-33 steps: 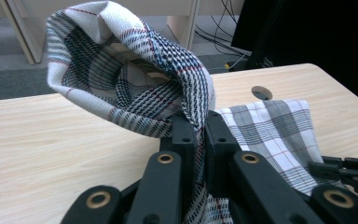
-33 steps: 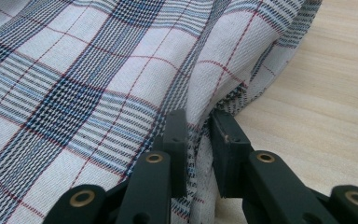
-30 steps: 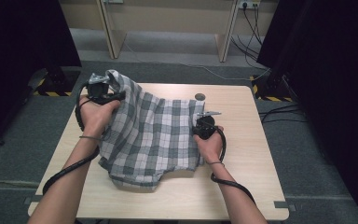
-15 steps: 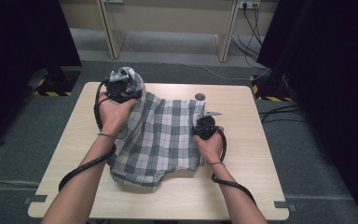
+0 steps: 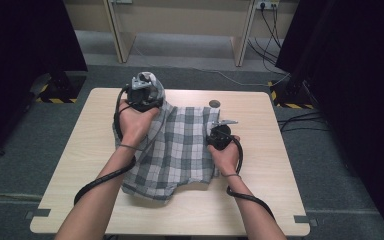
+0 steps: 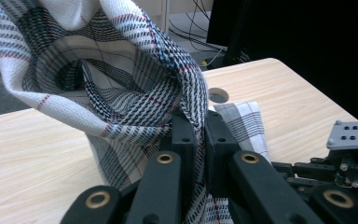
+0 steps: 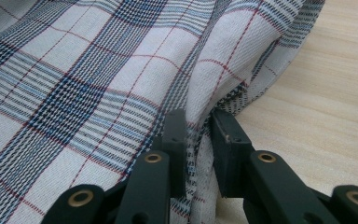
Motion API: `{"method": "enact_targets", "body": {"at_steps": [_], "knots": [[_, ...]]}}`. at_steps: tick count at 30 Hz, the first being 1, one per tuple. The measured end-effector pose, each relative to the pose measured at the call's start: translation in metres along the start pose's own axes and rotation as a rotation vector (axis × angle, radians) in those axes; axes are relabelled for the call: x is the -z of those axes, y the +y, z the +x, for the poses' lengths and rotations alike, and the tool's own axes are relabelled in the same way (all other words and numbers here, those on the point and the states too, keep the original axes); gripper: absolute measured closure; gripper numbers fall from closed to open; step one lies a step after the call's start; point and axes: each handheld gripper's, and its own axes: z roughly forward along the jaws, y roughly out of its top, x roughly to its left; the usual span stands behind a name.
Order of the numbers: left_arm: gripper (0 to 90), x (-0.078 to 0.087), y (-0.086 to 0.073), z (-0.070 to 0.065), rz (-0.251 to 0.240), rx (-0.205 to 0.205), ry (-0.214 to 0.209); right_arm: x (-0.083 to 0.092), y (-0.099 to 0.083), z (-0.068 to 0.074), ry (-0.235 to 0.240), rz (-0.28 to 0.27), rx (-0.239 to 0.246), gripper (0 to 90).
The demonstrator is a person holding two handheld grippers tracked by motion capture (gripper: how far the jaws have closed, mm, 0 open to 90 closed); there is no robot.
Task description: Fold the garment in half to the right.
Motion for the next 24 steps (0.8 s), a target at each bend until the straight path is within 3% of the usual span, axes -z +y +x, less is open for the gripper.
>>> {"method": "enact_targets", "body": {"at_steps": [8, 24], "knots": [[83.6, -0.009, 0.003, -0.016, -0.004, -0.023, -0.013, 0.0, 0.0, -0.001, 0.001, -0.003, 0.005, 76.9], [83.6, -0.022, 0.0, -0.031, -0.011, -0.036, -0.041, 0.0, -0.001, 0.0, 0.001, -0.005, 0.008, 76.8]]}}
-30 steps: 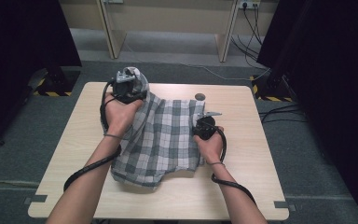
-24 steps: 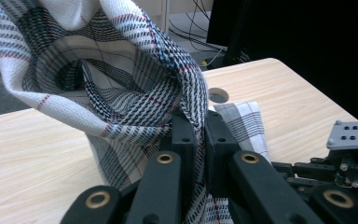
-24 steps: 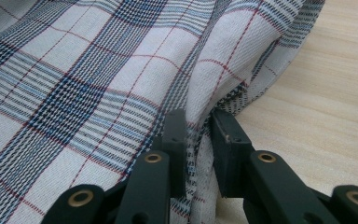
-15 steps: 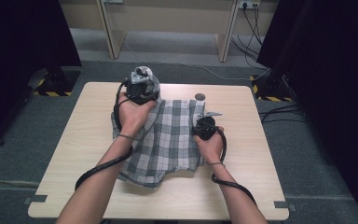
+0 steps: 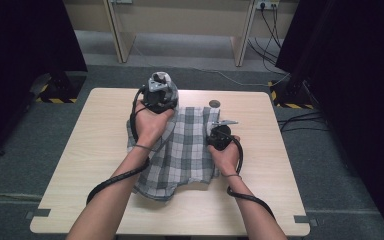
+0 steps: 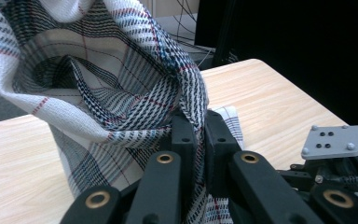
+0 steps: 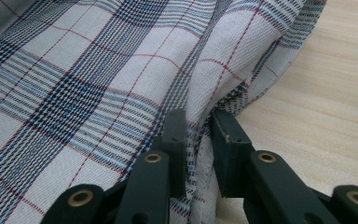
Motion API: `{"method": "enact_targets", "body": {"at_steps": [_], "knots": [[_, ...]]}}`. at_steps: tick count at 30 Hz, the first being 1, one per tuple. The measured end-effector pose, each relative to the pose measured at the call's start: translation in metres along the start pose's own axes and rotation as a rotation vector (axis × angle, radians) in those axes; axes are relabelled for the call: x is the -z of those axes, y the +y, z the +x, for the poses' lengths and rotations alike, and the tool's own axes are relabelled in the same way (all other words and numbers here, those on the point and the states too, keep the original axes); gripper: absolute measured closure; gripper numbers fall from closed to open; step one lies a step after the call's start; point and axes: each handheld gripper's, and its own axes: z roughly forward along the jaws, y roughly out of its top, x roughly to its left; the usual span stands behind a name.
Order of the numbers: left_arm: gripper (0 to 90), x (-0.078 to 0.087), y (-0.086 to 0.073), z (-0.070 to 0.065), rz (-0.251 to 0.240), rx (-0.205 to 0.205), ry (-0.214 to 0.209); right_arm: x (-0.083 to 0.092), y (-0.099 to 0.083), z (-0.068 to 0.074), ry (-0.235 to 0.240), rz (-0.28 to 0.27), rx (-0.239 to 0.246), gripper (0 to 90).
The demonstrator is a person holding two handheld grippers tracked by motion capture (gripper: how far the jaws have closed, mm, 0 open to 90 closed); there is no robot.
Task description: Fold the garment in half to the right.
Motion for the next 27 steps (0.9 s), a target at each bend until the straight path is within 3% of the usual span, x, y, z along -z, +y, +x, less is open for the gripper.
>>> {"method": "enact_targets", "body": {"at_steps": [27], "knots": [[83.6, -0.016, 0.0, -0.02, -0.01, -0.027, -0.036, 0.0, -0.001, -0.001, 0.001, -0.005, 0.005, 76.6]]}}
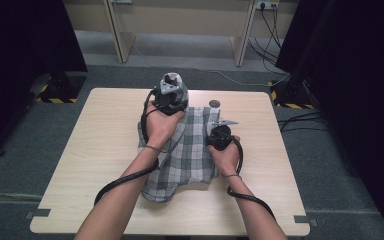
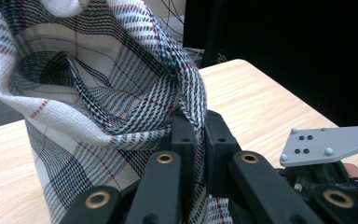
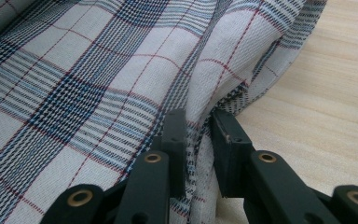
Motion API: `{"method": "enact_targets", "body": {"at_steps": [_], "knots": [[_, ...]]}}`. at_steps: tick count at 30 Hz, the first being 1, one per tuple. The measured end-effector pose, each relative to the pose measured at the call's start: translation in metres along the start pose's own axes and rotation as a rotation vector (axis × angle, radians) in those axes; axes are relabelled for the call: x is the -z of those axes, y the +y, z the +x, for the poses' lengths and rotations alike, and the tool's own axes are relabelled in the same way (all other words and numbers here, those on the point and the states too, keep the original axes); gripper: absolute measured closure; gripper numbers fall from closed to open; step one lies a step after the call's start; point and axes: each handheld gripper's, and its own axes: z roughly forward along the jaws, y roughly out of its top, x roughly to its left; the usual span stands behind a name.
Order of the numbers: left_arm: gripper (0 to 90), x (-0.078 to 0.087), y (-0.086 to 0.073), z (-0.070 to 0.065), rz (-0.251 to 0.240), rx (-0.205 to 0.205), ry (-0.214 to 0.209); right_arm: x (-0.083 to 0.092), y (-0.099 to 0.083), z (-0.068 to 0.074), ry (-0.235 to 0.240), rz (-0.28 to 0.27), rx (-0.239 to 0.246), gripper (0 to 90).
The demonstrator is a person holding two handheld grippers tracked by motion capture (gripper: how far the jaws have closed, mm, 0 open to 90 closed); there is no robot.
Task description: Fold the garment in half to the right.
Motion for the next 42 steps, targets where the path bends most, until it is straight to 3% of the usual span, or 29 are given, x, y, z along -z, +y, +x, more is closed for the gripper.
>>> {"method": "enact_targets", "body": {"at_steps": [28, 31, 34, 39, 42], "knots": [[83.6, -0.015, -0.003, -0.012, 0.015, -0.013, -0.018, 0.0, -0.001, -0.001, 0.004, -0.002, -0.004, 73.3], [83.6, -0.016, -0.004, -0.013, 0.014, -0.014, -0.019, 0.001, 0.0, -0.002, 0.007, 0.003, -0.006, 67.5], [83.6, -0.018, -0.004, -0.014, 0.016, -0.018, -0.022, 0.003, -0.001, -0.003, 0.004, 0.009, -0.022, 55.7], [83.6, -0.021, -0.006, -0.014, 0.007, -0.019, -0.027, 0.014, -0.001, -0.01, 0.012, -0.031, -0.053, 47.6], [83.6, -0.022, -0.008, -0.015, 0.008, -0.025, -0.027, 0.031, 0.007, -0.017, 0.016, -0.08, -0.074, 44.6]]}}
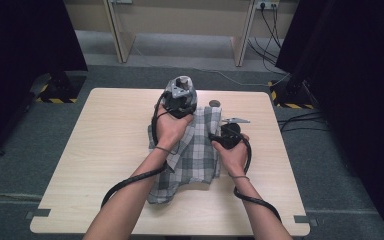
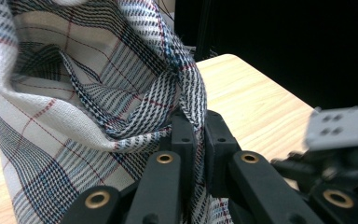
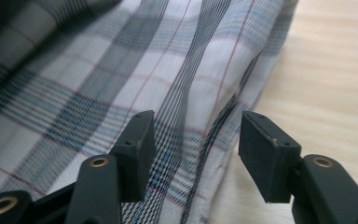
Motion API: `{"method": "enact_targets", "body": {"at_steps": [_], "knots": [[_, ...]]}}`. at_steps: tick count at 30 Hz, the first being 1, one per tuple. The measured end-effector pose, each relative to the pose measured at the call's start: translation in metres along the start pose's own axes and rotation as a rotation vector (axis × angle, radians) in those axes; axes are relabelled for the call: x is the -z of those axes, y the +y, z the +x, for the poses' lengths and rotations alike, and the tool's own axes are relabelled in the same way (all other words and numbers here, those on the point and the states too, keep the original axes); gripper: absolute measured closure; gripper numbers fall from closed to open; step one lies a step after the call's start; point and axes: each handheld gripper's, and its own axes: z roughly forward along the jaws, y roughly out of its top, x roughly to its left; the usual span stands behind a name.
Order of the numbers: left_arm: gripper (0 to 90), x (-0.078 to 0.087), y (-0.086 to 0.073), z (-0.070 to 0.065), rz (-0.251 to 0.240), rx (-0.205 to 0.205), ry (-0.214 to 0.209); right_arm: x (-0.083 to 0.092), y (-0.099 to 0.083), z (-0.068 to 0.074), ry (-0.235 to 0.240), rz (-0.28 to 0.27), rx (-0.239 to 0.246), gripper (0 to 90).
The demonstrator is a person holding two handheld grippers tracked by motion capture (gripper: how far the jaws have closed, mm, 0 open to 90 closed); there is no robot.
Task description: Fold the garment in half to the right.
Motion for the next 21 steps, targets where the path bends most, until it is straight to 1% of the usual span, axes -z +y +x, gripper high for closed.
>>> {"method": "enact_targets", "body": {"at_steps": [1, 2, 3, 4, 5, 6, 7, 8, 9, 10, 11, 13, 14, 15, 16, 17, 18, 19, 20, 21], "knots": [[83.6, 0.0, 0.0, 0.0, 0.001, -0.004, 0.0, 0.005, 0.003, -0.002, 0.0, -0.014, 0.0, 44.0], [83.6, -0.001, -0.001, 0.0, 0.002, -0.012, 0.0, 0.005, 0.003, -0.002, 0.0, -0.014, 0.0, 44.0], [83.6, -0.002, -0.001, -0.001, 0.004, -0.015, 0.002, 0.015, 0.011, -0.004, 0.007, -0.04, -0.001, 43.5], [83.6, -0.002, -0.002, -0.001, 0.006, -0.019, 0.001, 0.015, 0.011, -0.004, 0.007, -0.04, -0.001, 43.5], [83.6, -0.005, -0.003, -0.003, 0.013, -0.033, 0.005, 0.024, 0.019, -0.005, 0.018, -0.068, 0.0, 43.1], [83.6, -0.005, -0.003, -0.003, 0.013, -0.033, 0.005, 0.024, 0.019, -0.005, 0.018, -0.068, 0.0, 43.1], [83.6, -0.006, -0.004, -0.004, 0.016, -0.039, 0.008, 0.034, 0.028, -0.005, 0.03, -0.099, 0.005, 42.5], [83.5, -0.007, -0.005, -0.004, 0.023, -0.045, 0.008, 0.039, 0.033, -0.004, 0.04, -0.116, 0.009, 42.4], [83.6, -0.008, -0.006, -0.005, 0.025, -0.047, 0.009, 0.043, 0.038, -0.003, 0.048, -0.13, 0.013, 42.2], [83.6, -0.009, -0.007, -0.006, 0.032, -0.054, 0.01, 0.043, 0.038, -0.003, 0.048, -0.13, 0.013, 42.2], [83.6, -0.012, -0.008, -0.008, 0.035, -0.061, 0.012, 0.052, 0.049, 0.001, 0.067, -0.159, 0.034, 42.0], [83.5, -0.014, -0.009, -0.009, 0.042, -0.071, 0.011, 0.06, 0.059, 0.007, 0.088, -0.185, 0.055, 41.8], [83.5, -0.014, -0.009, -0.009, 0.042, -0.071, 0.011, 0.06, 0.059, 0.007, 0.088, -0.185, 0.055, 41.8], [83.5, -0.015, -0.01, -0.01, 0.044, -0.076, 0.012, 0.065, 0.069, 0.013, 0.11, -0.204, 0.072, 41.6], [83.5, -0.015, -0.01, -0.01, 0.046, -0.078, 0.012, 0.065, 0.069, 0.013, 0.11, -0.204, 0.072, 41.6], [83.5, -0.016, -0.011, -0.011, 0.048, -0.081, 0.011, 0.068, 0.078, 0.018, 0.129, -0.212, 0.086, 41.2], [83.5, -0.016, -0.011, -0.011, 0.048, -0.081, 0.011, 0.068, 0.078, 0.018, 0.129, -0.212, 0.086, 41.2], [83.5, -0.016, -0.011, -0.011, 0.048, -0.084, 0.012, 0.068, 0.085, 0.023, 0.143, -0.211, 0.105, 40.9], [83.5, -0.016, -0.011, -0.011, 0.048, -0.084, 0.012, 0.068, 0.085, 0.023, 0.143, -0.211, 0.105, 40.9], [83.5, -0.016, -0.011, -0.011, 0.05, -0.086, 0.012, 0.067, 0.092, 0.028, 0.156, -0.202, 0.118, 40.6]]}}
